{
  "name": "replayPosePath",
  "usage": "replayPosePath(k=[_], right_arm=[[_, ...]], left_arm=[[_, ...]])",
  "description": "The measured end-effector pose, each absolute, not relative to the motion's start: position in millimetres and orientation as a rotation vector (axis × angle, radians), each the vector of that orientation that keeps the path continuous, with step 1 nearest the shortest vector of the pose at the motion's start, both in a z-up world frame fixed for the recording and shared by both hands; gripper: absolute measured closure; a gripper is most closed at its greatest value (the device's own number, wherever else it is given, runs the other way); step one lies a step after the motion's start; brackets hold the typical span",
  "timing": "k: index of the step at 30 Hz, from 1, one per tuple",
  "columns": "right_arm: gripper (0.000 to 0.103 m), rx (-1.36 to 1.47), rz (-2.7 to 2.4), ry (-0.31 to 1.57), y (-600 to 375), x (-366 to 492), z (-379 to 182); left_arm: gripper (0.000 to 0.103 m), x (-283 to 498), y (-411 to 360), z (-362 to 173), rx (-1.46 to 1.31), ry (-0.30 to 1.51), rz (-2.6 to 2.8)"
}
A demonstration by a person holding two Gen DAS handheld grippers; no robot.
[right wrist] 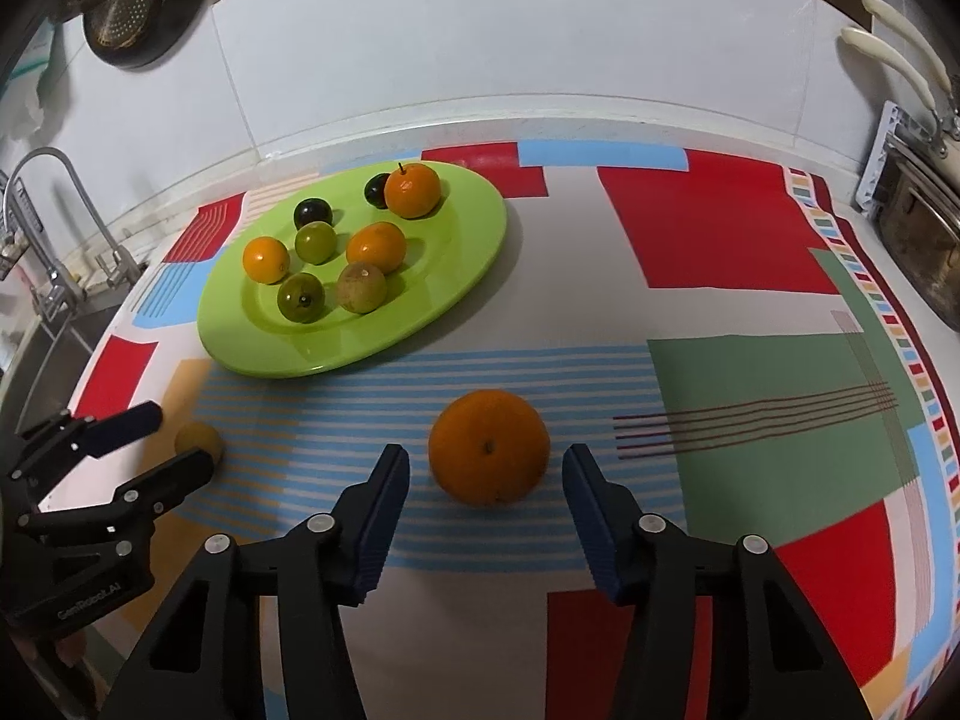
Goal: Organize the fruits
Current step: 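Grasp the yellow-brown fruit with the left tool while the right tool grasps an orange, then carry both fruits onto the green plate and open both tools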
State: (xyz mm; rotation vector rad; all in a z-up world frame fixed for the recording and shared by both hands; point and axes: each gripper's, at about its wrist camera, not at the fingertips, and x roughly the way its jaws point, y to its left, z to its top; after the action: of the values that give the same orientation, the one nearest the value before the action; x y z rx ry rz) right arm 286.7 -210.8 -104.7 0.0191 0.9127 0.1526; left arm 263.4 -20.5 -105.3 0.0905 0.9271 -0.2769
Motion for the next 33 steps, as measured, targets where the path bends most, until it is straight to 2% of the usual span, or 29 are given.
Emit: replayPosePath(k=[3,9,33], right_arm=[[0.056,0.012,0.151,0.913,-210,289,-106],[0.060,0.020,0.160,0.905,-212,289,-105],[0.060,0.018,0.245,0.784,-201,246,-54]], left_arm=[[0.075,265,-21,-107,0.067,0.936,-0.298],[0.075,260,-24,-104,0.080,0.923,-0.302],[0.075,220,-21,-52,0.084,0.782,-0.314]])
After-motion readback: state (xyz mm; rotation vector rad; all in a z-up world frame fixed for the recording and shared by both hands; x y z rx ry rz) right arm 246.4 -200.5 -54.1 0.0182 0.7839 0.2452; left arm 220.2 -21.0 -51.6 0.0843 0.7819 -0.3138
